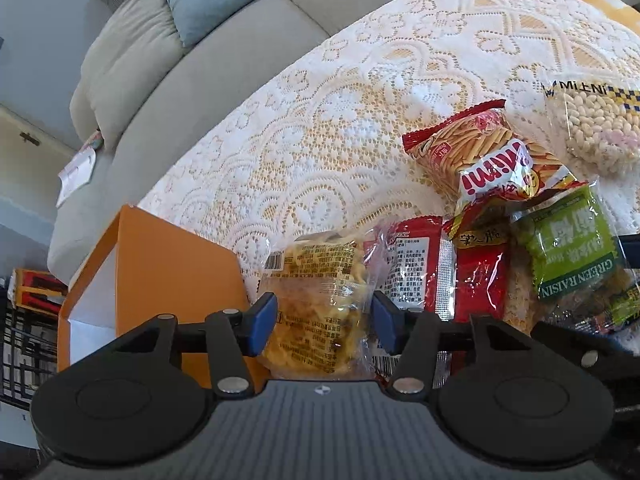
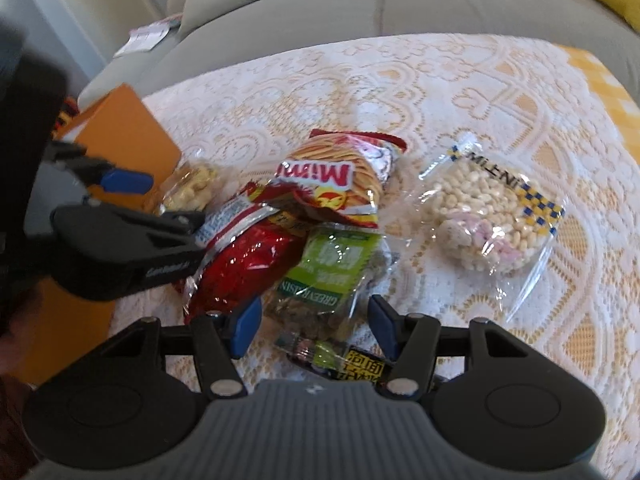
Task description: Organize snacks
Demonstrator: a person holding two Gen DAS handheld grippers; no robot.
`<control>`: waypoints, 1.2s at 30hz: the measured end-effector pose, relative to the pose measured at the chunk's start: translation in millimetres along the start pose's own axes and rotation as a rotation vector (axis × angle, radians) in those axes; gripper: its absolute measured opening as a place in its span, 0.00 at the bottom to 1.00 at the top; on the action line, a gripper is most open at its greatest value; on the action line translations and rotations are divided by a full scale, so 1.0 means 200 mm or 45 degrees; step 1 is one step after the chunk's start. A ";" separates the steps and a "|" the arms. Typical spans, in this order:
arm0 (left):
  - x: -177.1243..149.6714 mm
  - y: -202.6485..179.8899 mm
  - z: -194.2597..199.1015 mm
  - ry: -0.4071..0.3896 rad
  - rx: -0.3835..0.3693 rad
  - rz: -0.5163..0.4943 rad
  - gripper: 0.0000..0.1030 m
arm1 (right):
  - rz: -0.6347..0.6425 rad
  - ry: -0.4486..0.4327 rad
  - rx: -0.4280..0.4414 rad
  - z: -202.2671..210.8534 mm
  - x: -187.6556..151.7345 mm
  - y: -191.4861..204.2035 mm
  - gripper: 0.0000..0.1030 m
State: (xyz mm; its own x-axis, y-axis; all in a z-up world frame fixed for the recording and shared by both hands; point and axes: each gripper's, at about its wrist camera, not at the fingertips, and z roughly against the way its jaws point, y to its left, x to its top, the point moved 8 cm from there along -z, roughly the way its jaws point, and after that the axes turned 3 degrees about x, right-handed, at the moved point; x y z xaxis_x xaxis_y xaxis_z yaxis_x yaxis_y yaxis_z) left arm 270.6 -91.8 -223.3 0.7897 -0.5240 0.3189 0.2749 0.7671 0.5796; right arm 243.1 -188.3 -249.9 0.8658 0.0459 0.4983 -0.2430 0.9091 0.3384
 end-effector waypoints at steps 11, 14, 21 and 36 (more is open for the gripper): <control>-0.02 -0.02 0.06 -0.038 -0.008 -0.015 0.31 | 0.003 -0.033 0.013 0.03 -0.01 -0.01 0.39; -0.02 0.00 0.08 -0.042 -0.022 0.009 0.29 | 0.034 -0.041 0.004 0.05 0.00 0.00 0.26; -0.04 0.11 0.17 -0.010 -0.142 0.204 0.25 | 0.044 -0.048 -0.002 0.08 0.01 0.01 0.19; -0.18 0.22 0.41 0.019 -0.392 0.482 0.24 | -0.035 -0.101 0.033 0.23 0.03 0.03 0.18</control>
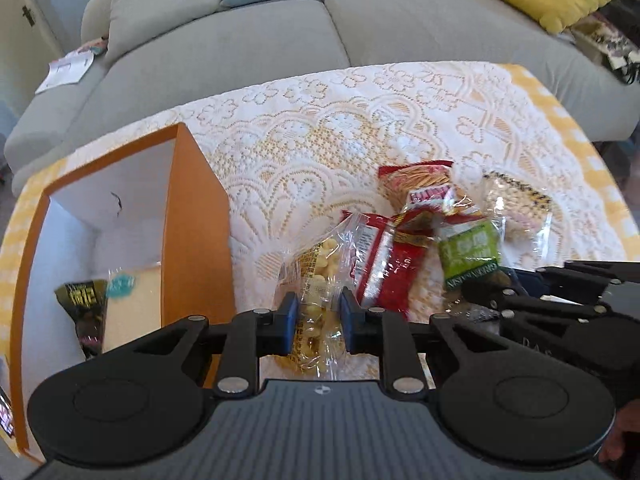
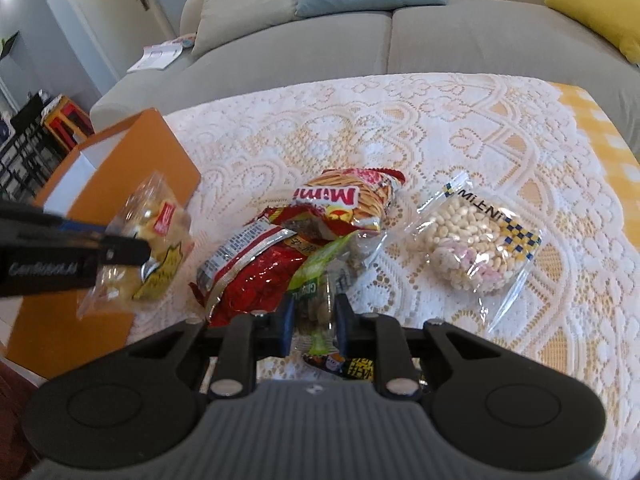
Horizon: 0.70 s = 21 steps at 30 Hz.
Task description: Organize snacks
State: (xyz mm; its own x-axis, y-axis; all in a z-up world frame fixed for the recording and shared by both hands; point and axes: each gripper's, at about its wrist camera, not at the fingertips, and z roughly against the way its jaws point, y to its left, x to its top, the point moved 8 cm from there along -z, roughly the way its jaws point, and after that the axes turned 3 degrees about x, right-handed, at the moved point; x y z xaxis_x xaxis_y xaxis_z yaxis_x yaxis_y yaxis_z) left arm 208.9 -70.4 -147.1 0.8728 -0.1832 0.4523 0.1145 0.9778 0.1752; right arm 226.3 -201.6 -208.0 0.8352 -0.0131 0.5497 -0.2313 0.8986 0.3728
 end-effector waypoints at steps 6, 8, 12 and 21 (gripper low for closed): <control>-0.06 -0.03 0.07 0.005 -0.074 0.040 0.24 | -0.022 -0.013 0.029 0.10 -0.02 0.03 0.18; -0.08 -0.04 0.08 0.010 -0.096 0.046 0.24 | -0.033 -0.017 0.037 0.13 -0.03 0.04 0.18; -0.11 -0.04 0.13 0.015 -0.142 0.070 0.23 | -0.041 -0.032 0.045 0.21 -0.04 0.07 0.18; -0.12 0.04 0.33 -0.082 -0.221 0.166 0.23 | 0.045 -0.121 0.086 0.41 -0.09 0.25 0.18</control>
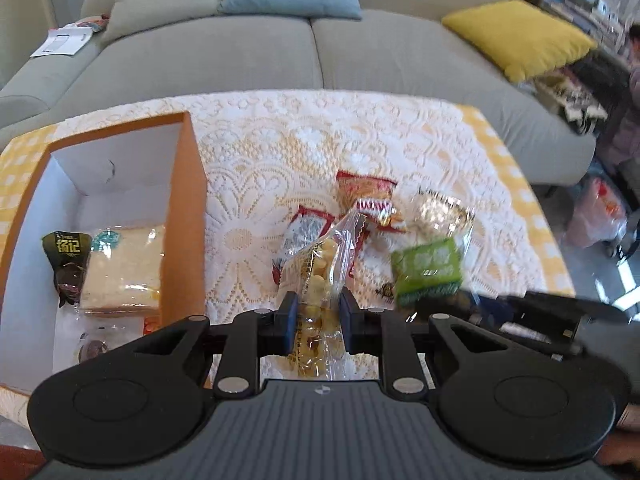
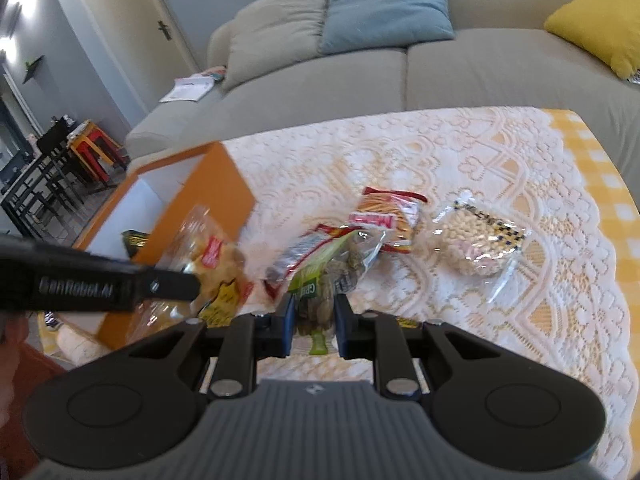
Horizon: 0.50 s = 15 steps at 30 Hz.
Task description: Organize snacks
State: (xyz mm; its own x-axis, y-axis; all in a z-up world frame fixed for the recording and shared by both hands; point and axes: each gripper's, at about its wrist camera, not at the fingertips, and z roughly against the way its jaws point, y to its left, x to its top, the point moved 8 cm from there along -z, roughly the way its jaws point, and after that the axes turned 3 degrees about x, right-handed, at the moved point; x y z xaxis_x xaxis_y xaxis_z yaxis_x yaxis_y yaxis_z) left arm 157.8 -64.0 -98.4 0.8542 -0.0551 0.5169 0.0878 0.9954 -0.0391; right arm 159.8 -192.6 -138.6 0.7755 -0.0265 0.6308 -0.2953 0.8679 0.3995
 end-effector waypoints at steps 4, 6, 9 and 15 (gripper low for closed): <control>0.02 0.07 0.09 -0.037 -0.002 0.052 0.23 | 0.088 -0.033 0.006 0.05 0.01 0.14 0.18; 0.02 0.12 0.13 -0.039 0.012 0.077 0.23 | 0.123 -0.045 0.021 0.06 0.02 0.21 0.18; 0.04 0.20 0.19 -0.054 0.039 0.114 0.23 | 0.172 -0.065 0.058 0.05 0.05 0.31 0.18; 0.10 0.37 0.27 -0.107 0.091 0.156 0.23 | 0.280 -0.068 0.122 -0.01 0.17 0.52 0.18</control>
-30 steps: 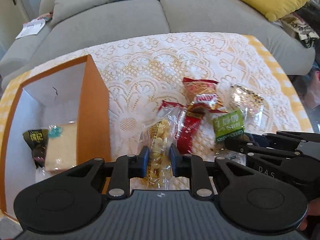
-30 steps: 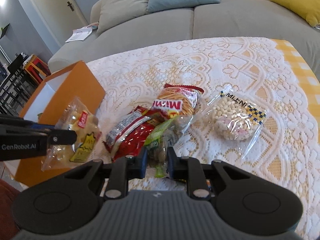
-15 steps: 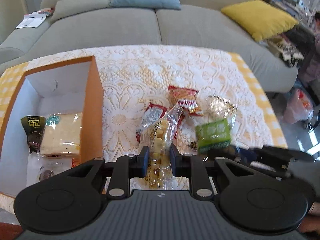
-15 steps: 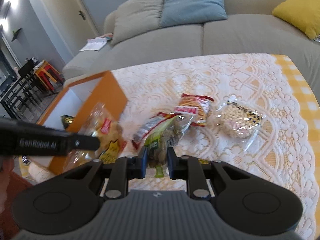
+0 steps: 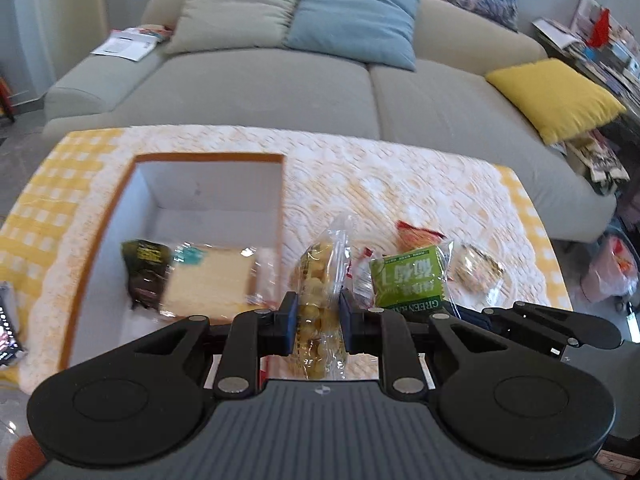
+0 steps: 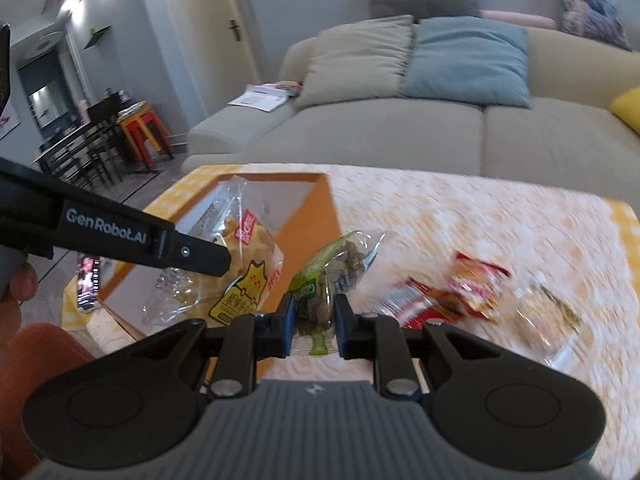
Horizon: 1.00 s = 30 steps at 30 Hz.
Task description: Organize snacks
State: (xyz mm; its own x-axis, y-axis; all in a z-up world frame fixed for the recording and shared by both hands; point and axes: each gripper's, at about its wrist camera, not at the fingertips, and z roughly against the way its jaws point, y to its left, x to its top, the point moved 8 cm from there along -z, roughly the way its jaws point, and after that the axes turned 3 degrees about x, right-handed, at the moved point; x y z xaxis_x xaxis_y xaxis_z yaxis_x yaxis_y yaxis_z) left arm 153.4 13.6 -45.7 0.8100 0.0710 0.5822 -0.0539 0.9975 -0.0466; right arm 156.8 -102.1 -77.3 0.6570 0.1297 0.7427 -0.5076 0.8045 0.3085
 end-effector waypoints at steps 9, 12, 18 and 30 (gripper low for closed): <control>0.16 0.30 0.00 -0.079 0.055 0.083 0.07 | 0.134 0.021 0.072 -0.16 0.18 0.20 0.18; 0.20 0.38 -0.07 -0.061 0.077 0.093 0.02 | 0.142 0.050 0.087 -0.24 0.22 0.23 0.17; 0.12 0.43 -0.11 0.002 -0.017 0.120 0.08 | 0.134 0.097 0.067 -0.35 0.22 0.21 0.17; -0.18 0.08 -0.07 0.118 -0.201 0.010 0.40 | 0.042 0.117 -0.026 -0.16 -0.05 0.04 0.18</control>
State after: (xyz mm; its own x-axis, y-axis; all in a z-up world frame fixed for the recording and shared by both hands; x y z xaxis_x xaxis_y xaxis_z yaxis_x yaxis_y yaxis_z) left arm 131.9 27.6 -79.7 0.8605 0.0706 0.5046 0.0261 0.9830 -0.1819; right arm 163.3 -77.9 -100.8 0.6889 0.2087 0.6942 -0.5193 0.8103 0.2717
